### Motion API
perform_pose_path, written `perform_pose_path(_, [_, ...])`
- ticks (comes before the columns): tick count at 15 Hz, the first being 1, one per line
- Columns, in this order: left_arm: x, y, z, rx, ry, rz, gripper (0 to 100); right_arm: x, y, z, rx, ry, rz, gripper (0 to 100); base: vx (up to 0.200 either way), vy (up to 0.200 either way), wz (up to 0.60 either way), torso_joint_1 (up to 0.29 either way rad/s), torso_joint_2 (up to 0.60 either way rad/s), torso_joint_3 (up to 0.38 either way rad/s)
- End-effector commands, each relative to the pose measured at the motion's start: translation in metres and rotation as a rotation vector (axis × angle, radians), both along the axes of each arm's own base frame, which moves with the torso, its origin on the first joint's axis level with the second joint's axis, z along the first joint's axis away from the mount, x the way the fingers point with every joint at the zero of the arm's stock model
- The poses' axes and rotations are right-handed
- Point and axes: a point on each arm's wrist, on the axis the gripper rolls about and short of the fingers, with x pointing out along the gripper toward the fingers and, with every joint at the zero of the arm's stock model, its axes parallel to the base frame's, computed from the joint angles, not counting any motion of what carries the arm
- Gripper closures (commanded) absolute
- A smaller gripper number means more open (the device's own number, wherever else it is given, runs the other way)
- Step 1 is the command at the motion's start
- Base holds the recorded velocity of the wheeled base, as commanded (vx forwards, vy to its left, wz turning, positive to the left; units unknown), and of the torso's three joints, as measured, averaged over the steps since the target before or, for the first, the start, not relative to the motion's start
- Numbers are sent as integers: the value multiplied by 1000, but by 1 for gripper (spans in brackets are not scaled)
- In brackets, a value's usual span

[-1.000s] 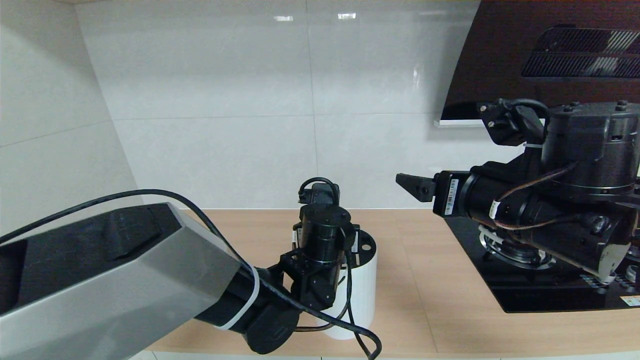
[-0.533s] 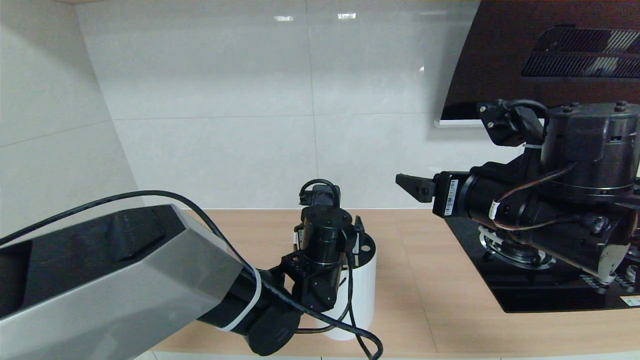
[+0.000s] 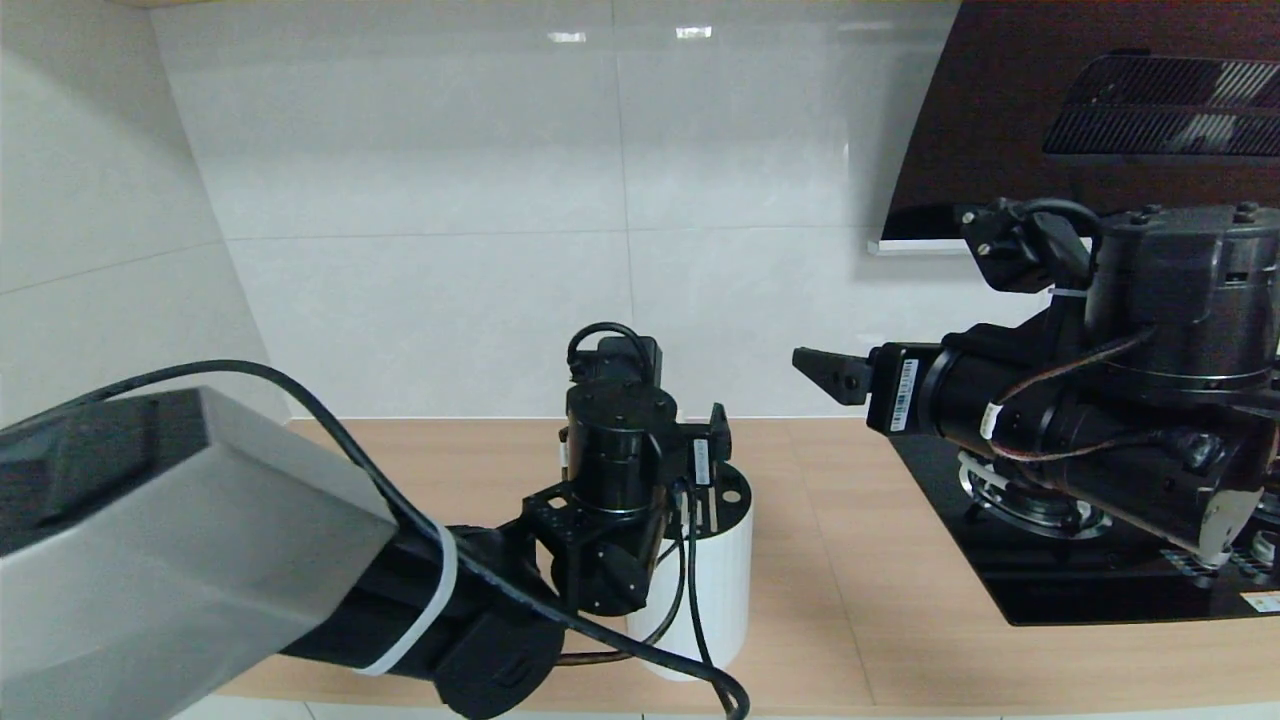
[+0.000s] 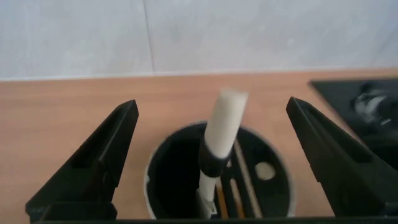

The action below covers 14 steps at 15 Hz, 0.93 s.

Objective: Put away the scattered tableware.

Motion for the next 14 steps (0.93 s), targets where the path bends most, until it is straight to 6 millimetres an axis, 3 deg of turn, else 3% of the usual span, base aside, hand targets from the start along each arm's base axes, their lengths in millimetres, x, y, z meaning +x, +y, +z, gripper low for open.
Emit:
perform_pose_path(1, [-46, 50, 82, -80, -109, -60, 0, -6, -6, 4, 10, -14, -6, 0, 0, 0, 0, 0, 0, 0])
perform_pose_path(2, [-62, 69, 101, -78, -106, -85, 0, -13, -12, 8, 7, -29, 2, 0, 0, 0, 0, 0, 0, 0])
perform_pose_path(3, [-68, 76, 106, -74, -100, -99, 0, -15, -15, 10, 2, -39, 2, 0, 0, 0, 0, 0, 0, 0])
perform_pose_path(4, [-94, 102, 124, -66, -81, -148, 0, -22, -27, 14, -25, -72, -11, 0, 0, 0, 0, 0, 0, 0])
perform_pose_path(6, [-122, 138, 141, -85, -102, -154, 0, -46, -51, 30, -48, -159, -25, 0, 0, 0, 0, 0, 0, 0])
perform_pose_path(8, [-157, 176, 127, -64, -81, -134, 0, -75, -88, 31, -25, -201, -93, 0, 0, 0, 0, 0, 0, 0])
perform_pose_path(9, [-159, 177, 126, -63, -80, -134, 0, -76, -90, 30, -25, -203, -97, 0, 0, 0, 0, 0, 0, 0])
perform_pose_path(11, [-205, 220, 114, -63, -90, -76, 0, -127, -140, 20, -73, -319, -223, 0, 0, 0, 0, 0, 0, 0])
perform_pose_path(14, [-248, 255, 112, -58, -176, 68, 0, -188, -177, 12, -81, -439, -385, 0, 0, 0, 0, 0, 0, 0])
